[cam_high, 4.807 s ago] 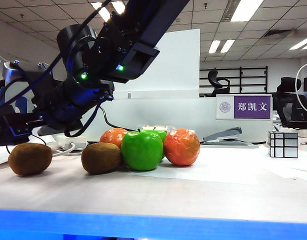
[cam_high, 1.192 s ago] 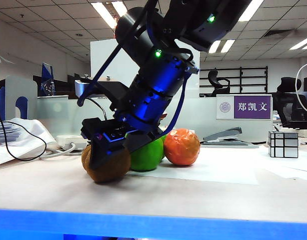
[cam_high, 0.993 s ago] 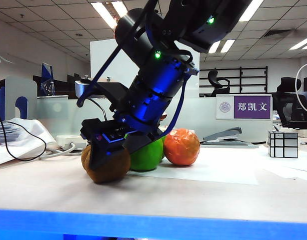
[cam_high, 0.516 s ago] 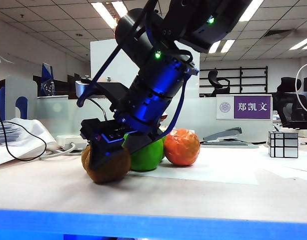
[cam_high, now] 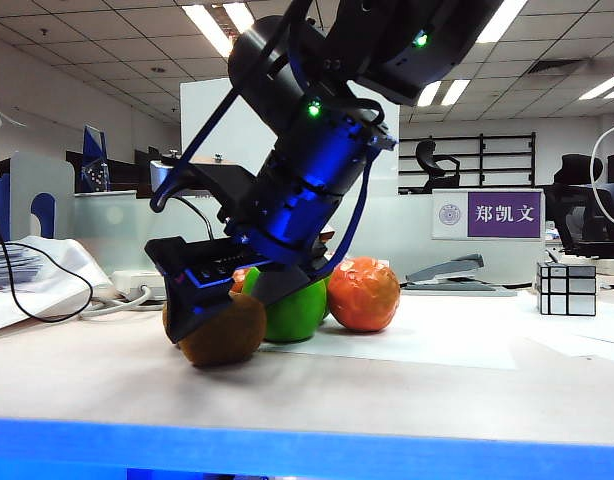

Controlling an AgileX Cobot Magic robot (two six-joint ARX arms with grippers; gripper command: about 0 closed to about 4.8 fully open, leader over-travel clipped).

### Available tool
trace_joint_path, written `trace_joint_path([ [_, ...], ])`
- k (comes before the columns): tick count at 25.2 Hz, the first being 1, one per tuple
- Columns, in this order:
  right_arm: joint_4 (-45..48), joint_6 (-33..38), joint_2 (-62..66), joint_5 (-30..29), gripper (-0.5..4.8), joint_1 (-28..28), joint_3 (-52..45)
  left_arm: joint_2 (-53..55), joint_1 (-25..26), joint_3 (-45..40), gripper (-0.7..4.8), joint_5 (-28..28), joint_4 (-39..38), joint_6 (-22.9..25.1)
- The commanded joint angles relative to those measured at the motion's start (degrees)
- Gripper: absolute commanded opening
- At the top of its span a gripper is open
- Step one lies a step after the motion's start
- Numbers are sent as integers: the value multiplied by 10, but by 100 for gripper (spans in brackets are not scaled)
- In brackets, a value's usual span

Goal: Put the same fruits together.

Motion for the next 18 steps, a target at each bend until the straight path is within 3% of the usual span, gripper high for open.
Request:
trace_joint_path([
  [1,10,4,-11,-1,479,2,2,0,0,1,63,0,-4,4],
  [9,27,3,-57,8,479,2,3,0,0,1,63,0,-4,4],
  [13,21,-1,-103,59,479,-5,3,0,0,1,62,0,-4,4],
  [18,12,-3,-157,66,479,-73,3,-1,0,1,62,2,-4,3],
])
